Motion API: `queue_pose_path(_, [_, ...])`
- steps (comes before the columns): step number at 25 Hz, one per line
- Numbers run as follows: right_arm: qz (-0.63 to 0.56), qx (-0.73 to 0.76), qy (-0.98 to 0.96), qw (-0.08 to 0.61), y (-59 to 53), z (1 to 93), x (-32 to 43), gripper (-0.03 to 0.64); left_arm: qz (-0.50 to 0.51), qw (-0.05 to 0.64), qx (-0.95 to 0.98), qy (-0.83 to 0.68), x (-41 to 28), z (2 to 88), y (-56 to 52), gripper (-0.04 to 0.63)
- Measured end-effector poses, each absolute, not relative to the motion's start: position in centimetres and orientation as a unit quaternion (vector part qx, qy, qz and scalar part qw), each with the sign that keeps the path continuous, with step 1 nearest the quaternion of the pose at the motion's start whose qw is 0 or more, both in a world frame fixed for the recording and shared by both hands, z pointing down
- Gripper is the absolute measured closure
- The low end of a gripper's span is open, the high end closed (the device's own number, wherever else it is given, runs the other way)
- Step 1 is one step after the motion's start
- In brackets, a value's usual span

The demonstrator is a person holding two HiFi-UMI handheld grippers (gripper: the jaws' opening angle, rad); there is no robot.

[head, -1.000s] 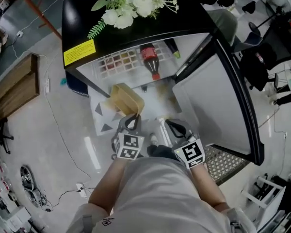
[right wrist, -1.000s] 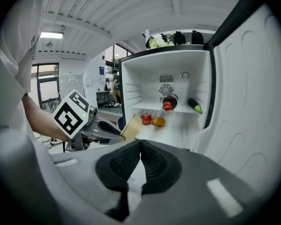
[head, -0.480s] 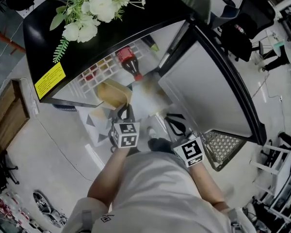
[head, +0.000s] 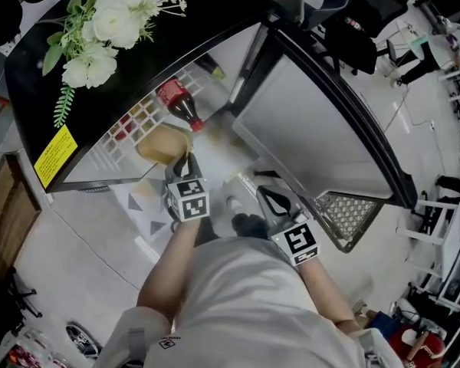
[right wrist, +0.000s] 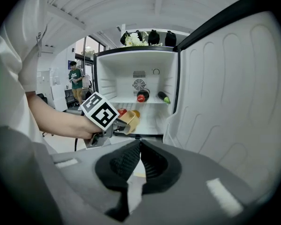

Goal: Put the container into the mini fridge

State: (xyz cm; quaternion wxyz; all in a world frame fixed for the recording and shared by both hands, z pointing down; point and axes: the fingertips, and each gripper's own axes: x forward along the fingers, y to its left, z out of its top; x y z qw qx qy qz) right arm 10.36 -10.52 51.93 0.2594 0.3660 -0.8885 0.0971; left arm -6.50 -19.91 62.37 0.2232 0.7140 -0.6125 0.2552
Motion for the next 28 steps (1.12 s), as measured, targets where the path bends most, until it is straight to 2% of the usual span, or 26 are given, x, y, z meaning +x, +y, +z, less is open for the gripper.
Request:
queue_pose_path(11, [0.104, 0.388, -0.876, 0.266, -10.1, 52.0, 11.3, 0.614, 0.267, 0.207, 0.719, -0.607, -7.1, 63.8, -23.8, 0.568])
queue_pose_path(19, [0.101, 0.384, -0.877, 0.27, -9.9, 51.9, 10.9, 0.614, 0.262, 0.169, 0.741, -0.595, -6.4, 62.4, -25.4, 0.561])
queue_pose_path(23, [0.102, 0.383, -0.877, 0.269, -9.9, 51.9, 10.9, 0.614, 0.303, 0.119, 0.747, -0.58, -6.8, 61.6, -24.6, 0.549])
queue_pose_path(28, [0.101, 0.38, -0.88, 0.266, -10.2, 51.7, 10.6, 0.614, 0.358, 0.093, 0.743, -0.558, -8.3, 62.4, -22.3, 0.522])
